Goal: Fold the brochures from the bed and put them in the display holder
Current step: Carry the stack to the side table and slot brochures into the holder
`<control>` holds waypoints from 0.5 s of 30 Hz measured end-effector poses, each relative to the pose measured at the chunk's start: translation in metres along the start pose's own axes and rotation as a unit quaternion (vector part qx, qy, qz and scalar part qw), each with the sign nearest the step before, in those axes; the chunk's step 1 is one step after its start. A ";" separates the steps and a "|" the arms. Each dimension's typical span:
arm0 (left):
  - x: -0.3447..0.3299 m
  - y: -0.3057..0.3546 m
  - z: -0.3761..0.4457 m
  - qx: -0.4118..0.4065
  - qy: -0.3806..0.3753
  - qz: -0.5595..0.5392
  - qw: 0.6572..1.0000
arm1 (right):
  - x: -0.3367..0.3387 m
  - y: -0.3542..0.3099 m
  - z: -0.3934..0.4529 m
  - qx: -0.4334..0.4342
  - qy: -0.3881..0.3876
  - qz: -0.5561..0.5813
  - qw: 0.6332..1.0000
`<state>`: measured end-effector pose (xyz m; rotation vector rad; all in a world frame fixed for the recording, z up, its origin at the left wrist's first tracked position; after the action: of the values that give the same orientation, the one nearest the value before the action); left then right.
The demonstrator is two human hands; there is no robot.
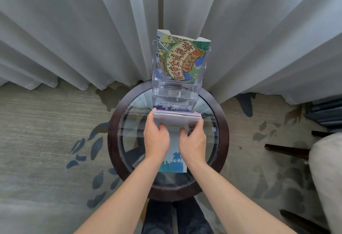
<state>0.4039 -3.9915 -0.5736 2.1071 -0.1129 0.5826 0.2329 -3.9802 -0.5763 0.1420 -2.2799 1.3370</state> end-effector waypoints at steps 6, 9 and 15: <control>-0.001 -0.002 0.000 -0.011 -0.011 0.026 1.000 | 0.001 0.006 0.002 -0.014 0.000 -0.007 1.000; 0.002 0.000 -0.001 -0.028 0.002 0.024 0.999 | 0.004 0.006 0.001 -0.002 0.011 0.004 1.000; 0.000 -0.010 -0.001 0.000 0.012 0.023 1.000 | 0.003 0.008 0.000 0.001 0.004 0.007 1.000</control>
<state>0.4069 -3.9850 -0.5805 2.1007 -0.1476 0.6340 0.2279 -3.9755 -0.5809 0.1233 -2.2770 1.3451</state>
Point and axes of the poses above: each hand's wrist, its own z-axis towards the middle knuckle, its own x-axis out of the back of the hand, y = z × x, the point moved 10 cm from there along z, towards the middle knuckle, and after that the axes turned 4 degrees about z, right-handed, at the moved point
